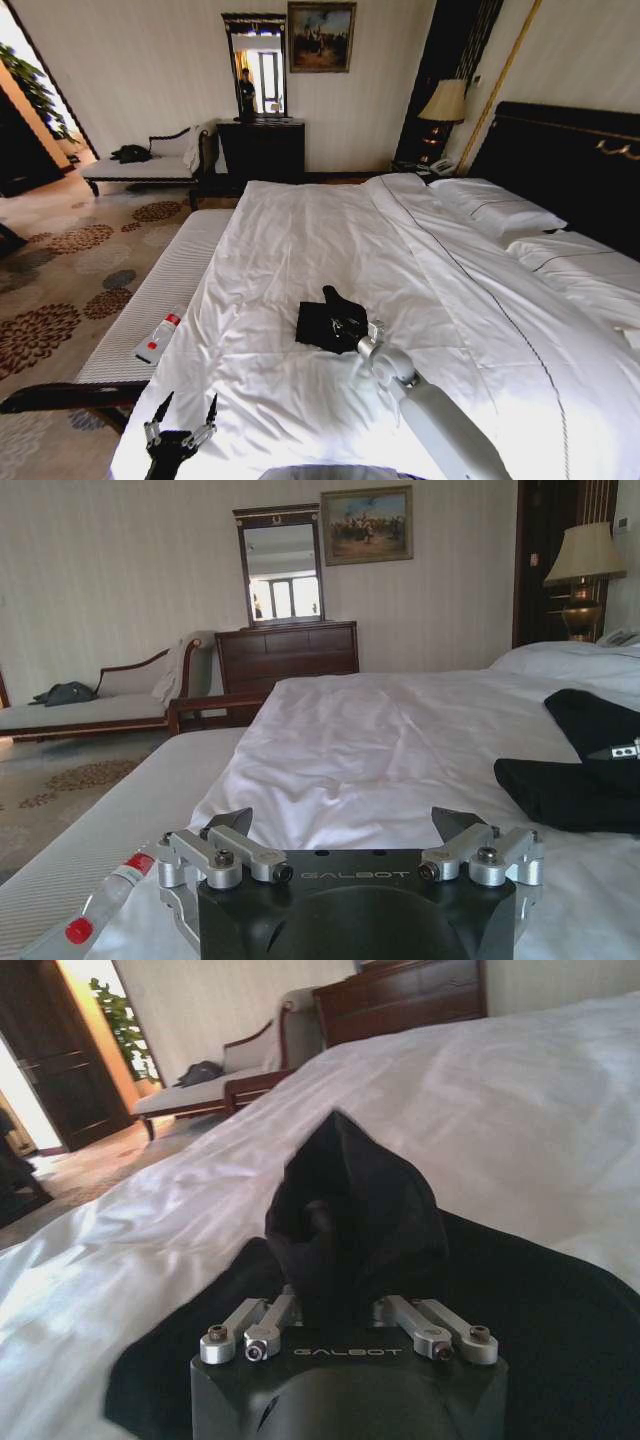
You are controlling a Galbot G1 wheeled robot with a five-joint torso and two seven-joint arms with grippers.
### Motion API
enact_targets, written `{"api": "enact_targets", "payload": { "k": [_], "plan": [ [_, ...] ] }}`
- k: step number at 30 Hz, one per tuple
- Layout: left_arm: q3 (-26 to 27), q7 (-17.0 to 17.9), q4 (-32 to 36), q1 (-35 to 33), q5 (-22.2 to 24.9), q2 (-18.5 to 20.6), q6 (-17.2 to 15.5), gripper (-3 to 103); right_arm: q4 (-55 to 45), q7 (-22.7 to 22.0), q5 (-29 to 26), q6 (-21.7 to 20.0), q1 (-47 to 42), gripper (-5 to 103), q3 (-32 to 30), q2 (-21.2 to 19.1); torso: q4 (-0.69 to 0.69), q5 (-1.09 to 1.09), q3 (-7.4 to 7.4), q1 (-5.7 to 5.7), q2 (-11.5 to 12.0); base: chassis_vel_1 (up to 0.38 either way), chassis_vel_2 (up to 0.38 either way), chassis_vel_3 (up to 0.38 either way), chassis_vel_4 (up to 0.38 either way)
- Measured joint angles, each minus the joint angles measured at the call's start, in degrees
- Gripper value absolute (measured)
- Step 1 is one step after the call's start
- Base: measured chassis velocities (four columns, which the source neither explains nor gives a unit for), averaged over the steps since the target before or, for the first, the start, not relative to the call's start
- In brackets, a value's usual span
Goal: Fold the clothes on the bed.
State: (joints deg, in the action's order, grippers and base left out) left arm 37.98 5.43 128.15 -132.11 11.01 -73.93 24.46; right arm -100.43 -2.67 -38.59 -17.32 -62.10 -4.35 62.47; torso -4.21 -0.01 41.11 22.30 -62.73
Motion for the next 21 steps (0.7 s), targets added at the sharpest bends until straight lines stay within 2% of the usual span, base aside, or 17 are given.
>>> {"api": "enact_targets", "payload": {
  "k": [4, 6, 9, 11, 12, 13, 14, 17, 19, 21],
  "plan": [
    [0.00, 0.00, 0.00, 0.00, 0.00, 0.00, 0.00, 100, -2.36, 0.36, 0.92, 0.21, -1.27, 44, 0.52, -1.62, 0.01, 0.01, -0.01, 0.00, 0.00, 0.000, 0.000, 0.000, 0.000],
    [0.00, 0.00, 0.00, 0.00, 0.00, 0.00, 0.00, 100, -2.63, 0.39, 0.95, 0.25, -1.46, 44, 0.52, -1.80, 0.01, 0.01, -0.01, 0.00, 0.00, 0.000, 0.000, 0.000, 0.000],
    [0.00, 0.00, 0.00, 0.00, 0.00, 0.00, 0.00, 100, -6.96, 1.65, 1.51, 0.87, -4.61, 61, -0.73, -4.07, 0.00, 0.00, 0.00, 0.00, 0.00, 0.000, 0.000, 0.000, 0.000],
    [0.00, 0.00, 0.00, 0.00, 0.00, 0.00, 0.00, 100, -7.82, 1.93, 1.63, 1.07, -5.16, 61, -1.08, -4.40, 0.00, 0.00, 0.00, 0.00, 0.00, 0.000, 0.000, 0.000, 0.000],
    [0.00, 0.00, 0.00, 0.00, 0.00, 0.00, 0.00, 100, -10.86, 2.71, 1.59, 2.15, -6.51, 72, -2.66, -5.22, -0.02, 0.00, -0.01, 0.00, 0.00, 0.000, 0.000, 0.000, 0.000],
    [0.00, 0.00, 0.00, 0.00, 0.00, 0.00, 0.00, 100, -11.72, 2.82, 1.22, 2.58, -6.64, 72, -3.16, -5.32, -0.02, 0.01, -0.01, 0.00, 0.00, 0.000, 0.000, 0.000, 0.000],
    [0.00, 0.00, 0.00, 0.00, 0.00, 0.00, 0.00, 100, -12.57, 2.77, 0.36, 3.35, -6.43, 78, -3.99, -5.35, -0.01, 0.01, -0.01, -0.01, 0.00, 0.000, 0.000, 0.000, 0.000],
    [0.00, 0.00, 0.00, 0.00, 0.00, 0.00, 0.00, 100, -11.76, 1.81, -1.29, 5.08, -4.60, 88, -5.02, -4.92, -0.01, 0.02, -0.01, -0.02, -0.01, 0.000, 0.000, 0.000, 0.000],
    [0.01, 0.01, 0.00, 0.00, 0.00, 0.00, 0.00, 100, -5.87, 0.06, -2.23, 7.15, -0.08, 97, -5.18, -3.50, 0.01, 0.01, 0.00, -0.01, 0.00, 0.000, 0.000, 0.000, 0.000],
    [0.01, 0.00, 0.00, 0.00, 0.00, 0.00, -0.01, 100, -3.03, -0.35, -2.03, 7.72, 1.66, 99, -4.74, -2.86, 0.02, 0.01, 0.00, -0.01, 0.00, 0.000, 0.000, 0.000, 0.000]
  ]
}}
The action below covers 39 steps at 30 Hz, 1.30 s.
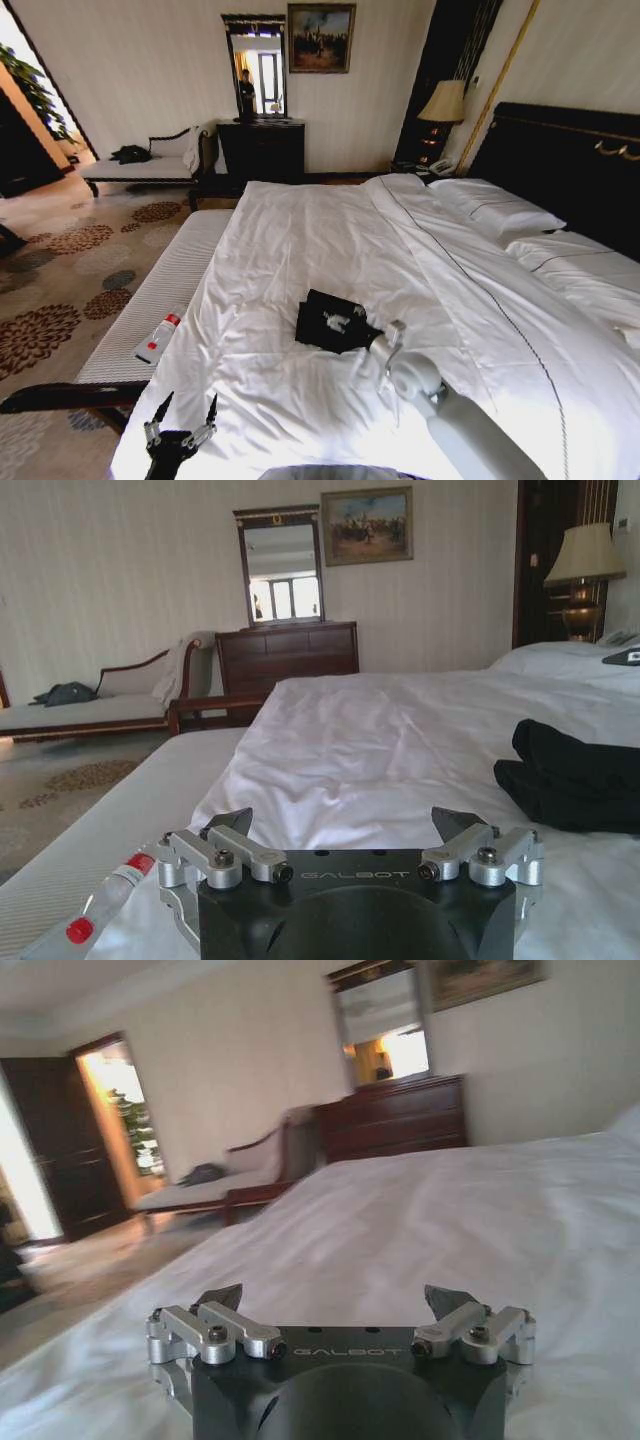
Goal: Fold the clothes on the bed.
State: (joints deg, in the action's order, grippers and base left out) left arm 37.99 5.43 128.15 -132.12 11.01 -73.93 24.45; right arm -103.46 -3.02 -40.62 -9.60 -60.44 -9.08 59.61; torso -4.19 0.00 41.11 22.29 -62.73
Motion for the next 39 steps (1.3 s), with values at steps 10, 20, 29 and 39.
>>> {"api": "enact_targets", "payload": {
  "k": [10, 20, 29, 39],
  "plan": [
    [0.00, 0.00, 0.00, 0.00, 0.00, 0.00, 0.00, 100, 21.08, 0.54, 9.39, 5.14, 10.16, 100, 8.07, 10.31, 0.00, 0.01, 0.01, 0.00, 0.00, 0.000, 0.000, 0.000, 0.000],
    [0.00, 0.00, 0.00, 0.00, 0.00, 0.00, 0.00, 100, 21.98, 1.83, 16.77, 7.67, 7.01, 100, 12.69, 12.95, -0.03, 0.01, 0.00, 0.00, 0.00, 0.000, 0.000, 0.000, 0.000],
    [0.00, 0.00, 0.00, 0.00, 0.00, 0.00, 0.01, 100, 18.52, 0.68, 15.38, 7.51, 6.42, 100, 12.87, 12.29, -0.01, -0.01, 0.00, 0.01, 0.00, 0.000, 0.000, 0.000, 0.000],
    [0.00, 0.00, 0.00, 0.00, 0.00, 0.00, 0.01, 100, 6.25, -2.80, 13.87, 8.36, 1.00, 100, 4.14, 6.80, -0.02, -0.01, 0.00, 0.01, 0.00, 0.000, 0.000, 0.000, 0.000]
  ]
}}
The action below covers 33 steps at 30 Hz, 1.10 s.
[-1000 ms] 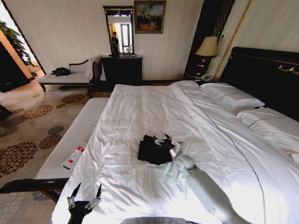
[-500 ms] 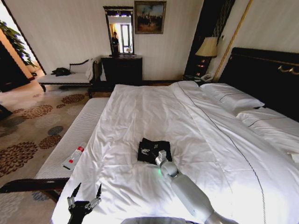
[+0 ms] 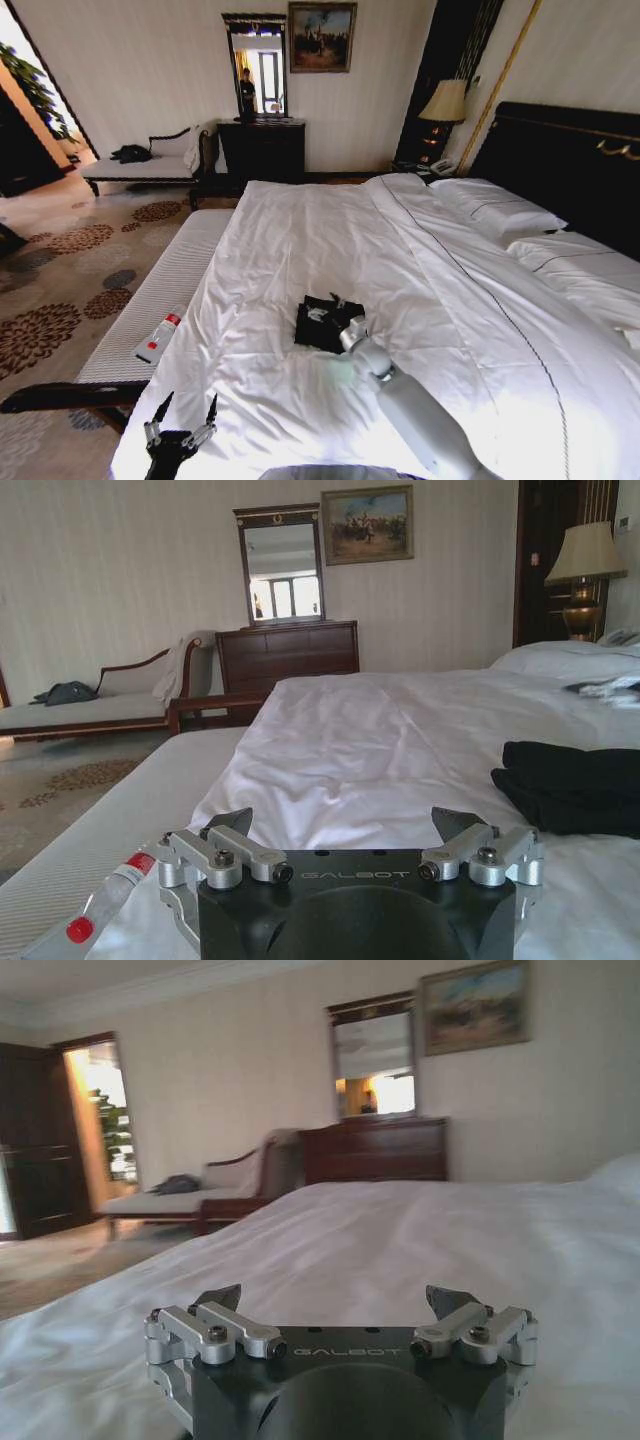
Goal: Fold the clothes on the bed.
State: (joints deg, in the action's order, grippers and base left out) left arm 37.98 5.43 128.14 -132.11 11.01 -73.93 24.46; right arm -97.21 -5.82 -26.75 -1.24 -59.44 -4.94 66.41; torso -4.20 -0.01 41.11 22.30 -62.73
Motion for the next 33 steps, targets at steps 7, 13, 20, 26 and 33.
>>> {"api": "enact_targets", "payload": {
  "k": [7, 13, 20, 26, 33],
  "plan": [
    [0.00, 0.00, 0.00, 0.00, 0.00, 0.00, 0.00, 100, -4.55, -0.41, 3.55, 1.25, -8.01, 100, -9.49, -2.00, 0.00, 0.00, 0.00, 0.00, 0.00, 0.000, 0.000, 0.000, 0.000],
    [0.00, 0.00, 0.00, 0.00, 0.00, 0.00, 0.00, 100, -8.78, 1.00, 6.08, 4.20, -18.96, 100, -21.80, -1.63, -0.01, -0.01, 0.00, -0.01, -0.01, 0.000, 0.000, 0.000, 0.000],
    [0.00, 0.00, 0.00, 0.00, 0.00, 0.00, 0.00, 100, -13.92, 2.97, 8.22, 7.82, -28.20, 100, -29.84, 1.25, 0.01, 0.01, 0.00, 0.00, -0.01, 0.000, 0.000, 0.000, 0.000],
    [0.00, 0.00, 0.00, 0.00, 0.00, -0.01, 0.00, 100, -16.90, 4.83, 11.23, 11.15, -34.82, 100, -32.85, 4.09, 0.01, 0.01, 0.00, -0.01, -0.01, 0.000, 0.000, 0.000, 0.000],
    [0.00, 0.00, 0.00, 0.00, 0.00, 0.00, 0.00, 100, -19.00, 8.91, 14.24, 16.89, -43.62, 100, -36.86, 6.50, -0.01, 0.01, 0.00, -0.01, -0.01, 0.000, 0.000, 0.000, 0.000]
  ]
}}
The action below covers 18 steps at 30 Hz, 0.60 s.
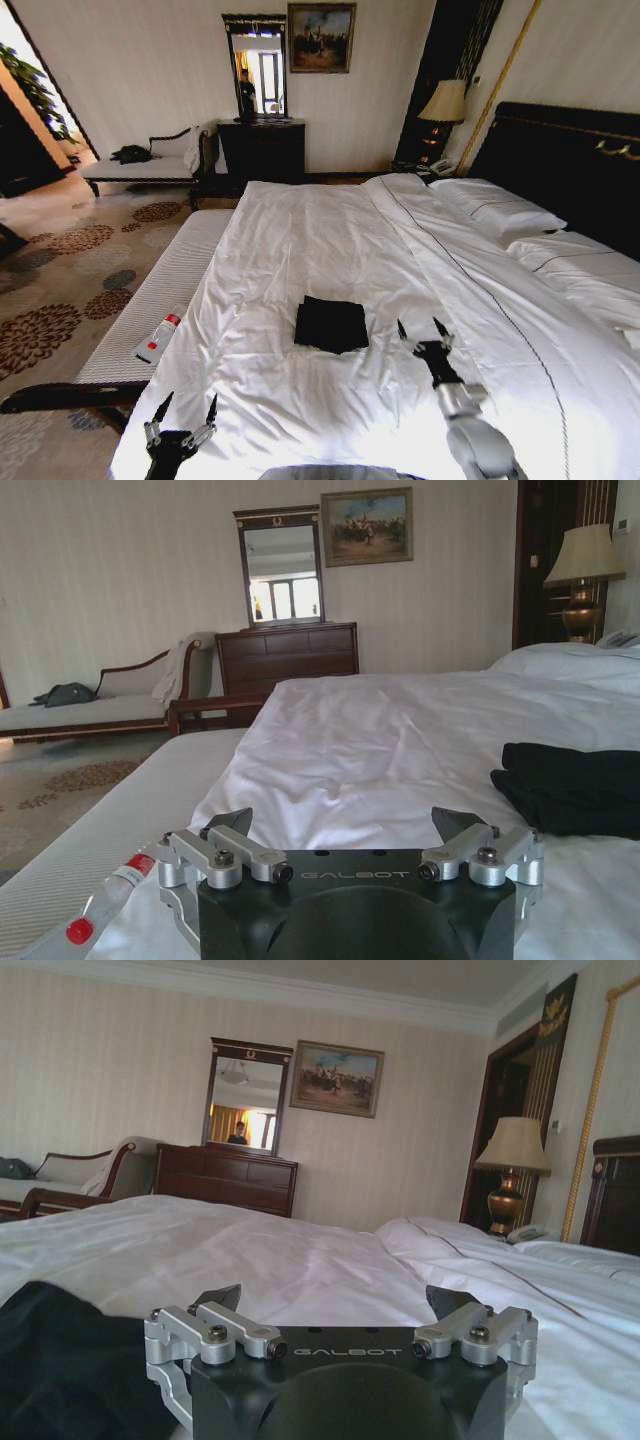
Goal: Fold the clothes on the bed.
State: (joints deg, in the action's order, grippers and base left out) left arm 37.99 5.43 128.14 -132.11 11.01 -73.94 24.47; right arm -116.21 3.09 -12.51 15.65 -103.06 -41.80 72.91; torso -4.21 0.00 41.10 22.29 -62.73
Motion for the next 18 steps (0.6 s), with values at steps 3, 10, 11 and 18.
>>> {"api": "enact_targets", "payload": {
  "k": [3, 10, 11, 18],
  "plan": [
    [0.00, 0.00, 0.00, 0.00, 0.00, 0.00, 0.00, 100, 0.01, 1.23, 0.24, 3.04, -2.98, 100, -1.97, 0.70, 0.00, 0.00, 0.00, 0.00, 0.00, 0.000, 0.000, 0.000, 0.000],
    [0.00, 0.00, 0.00, 0.00, 0.00, 0.00, 0.00, 100, 0.79, 1.78, 0.33, 5.22, -4.45, 100, -3.72, 1.58, 0.01, 0.00, 0.00, 0.01, 0.00, 0.000, 0.000, 0.000, 0.000],
    [0.00, 0.00, 0.00, 0.00, 0.00, 0.00, 0.00, 100, 0.82, 1.79, 0.21, 5.29, -4.54, 100, -3.83, 1.73, 0.01, 0.00, 0.00, 0.01, 0.00, 0.000, 0.000, 0.000, 0.000],
    [0.00, 0.00, 0.00, 0.00, 0.00, 0.00, 0.00, 100, 0.94, 2.42, -0.28, 5.93, -5.81, 100, -4.09, 2.39, 0.00, 0.00, 0.01, 0.01, 0.00, 0.000, 0.000, 0.000, 0.000]
  ]
}}
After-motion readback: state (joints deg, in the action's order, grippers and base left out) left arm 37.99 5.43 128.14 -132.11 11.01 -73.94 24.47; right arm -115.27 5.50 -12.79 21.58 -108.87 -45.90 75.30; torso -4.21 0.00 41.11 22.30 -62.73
